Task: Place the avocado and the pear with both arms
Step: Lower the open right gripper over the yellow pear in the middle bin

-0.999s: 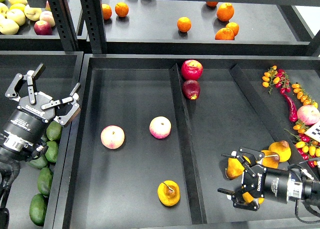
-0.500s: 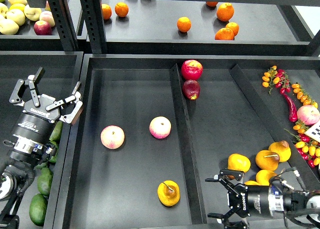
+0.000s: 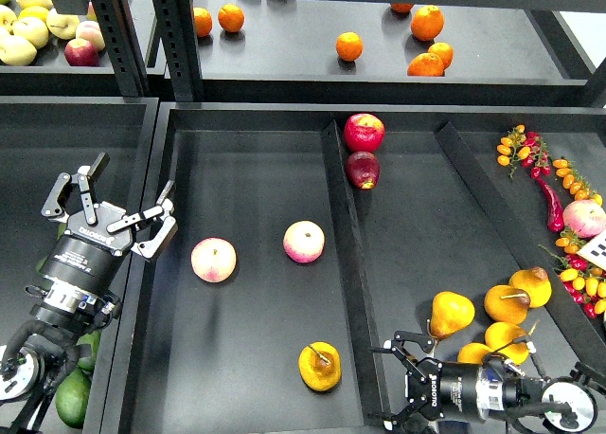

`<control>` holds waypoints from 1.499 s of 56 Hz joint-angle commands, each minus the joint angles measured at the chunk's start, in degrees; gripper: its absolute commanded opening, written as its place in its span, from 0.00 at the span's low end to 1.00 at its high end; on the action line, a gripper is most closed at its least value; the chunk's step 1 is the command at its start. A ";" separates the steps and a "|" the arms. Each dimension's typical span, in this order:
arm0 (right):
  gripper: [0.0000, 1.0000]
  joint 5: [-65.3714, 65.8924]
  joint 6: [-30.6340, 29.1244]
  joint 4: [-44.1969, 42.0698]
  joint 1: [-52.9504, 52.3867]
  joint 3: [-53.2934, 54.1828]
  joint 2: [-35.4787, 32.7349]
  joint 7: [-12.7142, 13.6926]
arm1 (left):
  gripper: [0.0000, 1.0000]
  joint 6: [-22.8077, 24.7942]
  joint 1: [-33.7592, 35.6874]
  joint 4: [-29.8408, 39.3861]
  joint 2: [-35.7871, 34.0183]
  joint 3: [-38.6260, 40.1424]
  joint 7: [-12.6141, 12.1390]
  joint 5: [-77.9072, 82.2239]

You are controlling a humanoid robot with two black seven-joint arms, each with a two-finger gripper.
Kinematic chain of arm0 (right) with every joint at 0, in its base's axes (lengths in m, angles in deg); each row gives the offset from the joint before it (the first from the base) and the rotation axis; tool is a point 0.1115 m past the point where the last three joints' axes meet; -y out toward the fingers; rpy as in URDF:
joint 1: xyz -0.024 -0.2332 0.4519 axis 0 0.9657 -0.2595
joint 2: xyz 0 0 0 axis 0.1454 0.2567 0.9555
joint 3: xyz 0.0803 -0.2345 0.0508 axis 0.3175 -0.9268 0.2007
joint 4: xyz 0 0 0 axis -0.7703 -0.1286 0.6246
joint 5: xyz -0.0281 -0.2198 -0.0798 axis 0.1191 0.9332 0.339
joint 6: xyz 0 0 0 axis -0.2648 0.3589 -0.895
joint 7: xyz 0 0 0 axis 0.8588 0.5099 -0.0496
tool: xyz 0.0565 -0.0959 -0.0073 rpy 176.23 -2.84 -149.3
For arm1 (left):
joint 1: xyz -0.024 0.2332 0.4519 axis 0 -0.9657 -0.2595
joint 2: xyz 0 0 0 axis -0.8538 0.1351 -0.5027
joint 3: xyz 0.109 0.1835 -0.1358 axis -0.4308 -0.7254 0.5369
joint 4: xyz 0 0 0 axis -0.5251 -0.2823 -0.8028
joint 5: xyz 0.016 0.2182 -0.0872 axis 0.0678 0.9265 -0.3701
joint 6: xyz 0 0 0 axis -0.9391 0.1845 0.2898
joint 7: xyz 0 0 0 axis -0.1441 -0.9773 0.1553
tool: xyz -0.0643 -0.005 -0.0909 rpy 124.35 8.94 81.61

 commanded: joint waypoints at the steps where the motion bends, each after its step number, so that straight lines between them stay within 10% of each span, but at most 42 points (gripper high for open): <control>1: 1.00 -0.17 0.01 -1.03 0.45 0.06 1.41 0.00 | 0.99 0.00 -0.83 0.27 0.00 -0.22 0.00 0.09; 84: 0.89 -1.40 0.01 -10.69 -1.83 2.79 10.91 0.00 | 0.99 0.00 -2.33 0.18 0.00 -0.31 0.00 0.09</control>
